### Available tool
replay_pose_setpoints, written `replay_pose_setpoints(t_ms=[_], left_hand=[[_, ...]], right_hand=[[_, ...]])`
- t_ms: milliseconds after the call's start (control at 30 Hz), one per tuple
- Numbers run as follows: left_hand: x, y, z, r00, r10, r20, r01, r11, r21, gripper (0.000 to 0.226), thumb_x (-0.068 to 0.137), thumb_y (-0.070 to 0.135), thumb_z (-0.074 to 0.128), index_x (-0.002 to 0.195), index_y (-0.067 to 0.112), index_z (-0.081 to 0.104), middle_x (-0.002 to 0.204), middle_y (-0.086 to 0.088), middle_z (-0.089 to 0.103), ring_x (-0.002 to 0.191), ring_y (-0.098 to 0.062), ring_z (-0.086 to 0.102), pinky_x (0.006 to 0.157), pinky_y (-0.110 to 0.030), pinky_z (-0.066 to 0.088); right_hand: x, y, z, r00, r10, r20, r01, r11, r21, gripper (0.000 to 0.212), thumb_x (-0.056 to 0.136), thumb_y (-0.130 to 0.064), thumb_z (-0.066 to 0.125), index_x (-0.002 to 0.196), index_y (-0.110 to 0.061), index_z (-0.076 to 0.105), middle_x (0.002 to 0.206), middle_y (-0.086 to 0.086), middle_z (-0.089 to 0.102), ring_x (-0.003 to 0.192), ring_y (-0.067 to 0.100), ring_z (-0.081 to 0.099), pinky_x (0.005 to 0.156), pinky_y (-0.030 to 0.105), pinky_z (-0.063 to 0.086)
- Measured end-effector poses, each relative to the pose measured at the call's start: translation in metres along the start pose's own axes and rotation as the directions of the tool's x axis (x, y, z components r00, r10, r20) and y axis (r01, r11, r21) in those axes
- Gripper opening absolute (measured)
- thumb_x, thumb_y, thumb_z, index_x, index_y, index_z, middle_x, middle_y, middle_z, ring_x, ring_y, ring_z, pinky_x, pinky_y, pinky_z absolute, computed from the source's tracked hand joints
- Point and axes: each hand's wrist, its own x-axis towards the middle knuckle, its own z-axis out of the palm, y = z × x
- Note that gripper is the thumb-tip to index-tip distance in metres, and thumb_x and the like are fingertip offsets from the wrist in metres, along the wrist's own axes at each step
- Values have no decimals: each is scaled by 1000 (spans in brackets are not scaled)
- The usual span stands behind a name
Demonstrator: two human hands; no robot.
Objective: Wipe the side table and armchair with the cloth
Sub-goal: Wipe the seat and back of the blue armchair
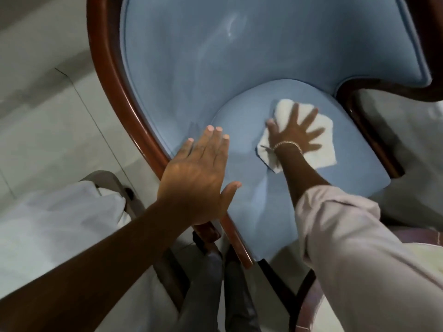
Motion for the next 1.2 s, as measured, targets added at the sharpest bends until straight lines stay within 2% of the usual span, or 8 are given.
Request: replay_pose_setpoints(t_ms=[267, 367, 533, 600, 733, 933, 1100, 1200], left_hand=[[-1, 3, -3, 999, -46, -12, 46, 999, -20, 84, 96, 59, 17, 159, 8, -3, 171, -14, -1, 158, -28, -3, 129, -47, 10], [-3, 3, -4, 999, -36, -29, 35, 999, -24, 82, 96, 55, 19, 159, 5, 3, 170, -16, 5, 158, -29, 2, 128, -47, 11], [-5, 2, -4, 996, -34, -79, 32, 999, -26, 82, 95, 54, 19, 159, 3, 12, 168, -19, 16, 157, -32, 12, 127, -50, 18], [-6, 3, -2, 995, -34, -96, 33, 999, -14, 82, 95, 53, 21, 158, 1, 15, 167, -20, 19, 156, -33, 15, 126, -51, 21], [-9, 3, 0, 991, -42, -128, 44, 999, 7, 81, 96, 54, 25, 157, 1, 16, 166, -20, 22, 156, -33, 18, 126, -50, 22], [-9, 2, 0, 988, -37, -152, 39, 999, 10, 82, 96, 55, 24, 158, 1, 16, 166, -21, 22, 155, -34, 18, 126, -51, 21], [-10, 2, -1, 984, -34, -174, 32, 999, -13, 81, 97, 53, 31, 158, 3, 14, 167, -19, 20, 156, -32, 14, 127, -49, 18], [-12, 2, -6, 978, 1, -206, -7, 999, -31, 77, 99, 47, 39, 157, 1, 19, 166, -19, 25, 156, -31, 17, 127, -48, 20]], right_hand=[[-119, 19, 78, 619, -736, 273, 776, 523, -352, 82, 83, -63, 41, 150, -45, -3, 167, 2, -3, 148, 52, 0, 104, 79, 14], [-148, 81, 78, 421, -833, 360, 889, 299, -348, 83, 71, -51, 67, 144, -45, 28, 165, 3, 11, 145, 54, 17, 100, 76, 23], [-151, 175, 49, 226, -832, 507, 924, 18, -383, 92, 67, -44, 70, 148, -48, 27, 166, 5, 13, 144, 52, 24, 102, 73, 27], [-142, 197, 32, 253, -826, 505, 919, 42, -392, 93, 63, -41, 71, 147, -47, 31, 163, 9, 25, 140, 49, 36, 99, 65, 36], [-118, 194, 5, 508, -758, 409, 841, 335, -424, 87, 61, -57, 76, 142, -43, 44, 153, 18, 42, 121, 48, 53, 87, 60, 47], [-161, 150, 20, 844, -494, 210, 534, 738, -413, 87, 72, -44, 69, 149, -43, 30, 163, 15, 19, 135, 46, 34, 93, 55, 43], [-182, 118, 20, 842, -434, 319, 518, 816, -256, 78, 78, -33, 63, 148, -42, 30, 157, 12, 28, 129, 41, 39, 101, 45, 42], [-165, 74, -15, 851, -393, 348, 332, 917, 221, 70, 72, -34, 74, 137, -36, 49, 137, 0, 57, 125, 28, 54, 103, 35, 44]])
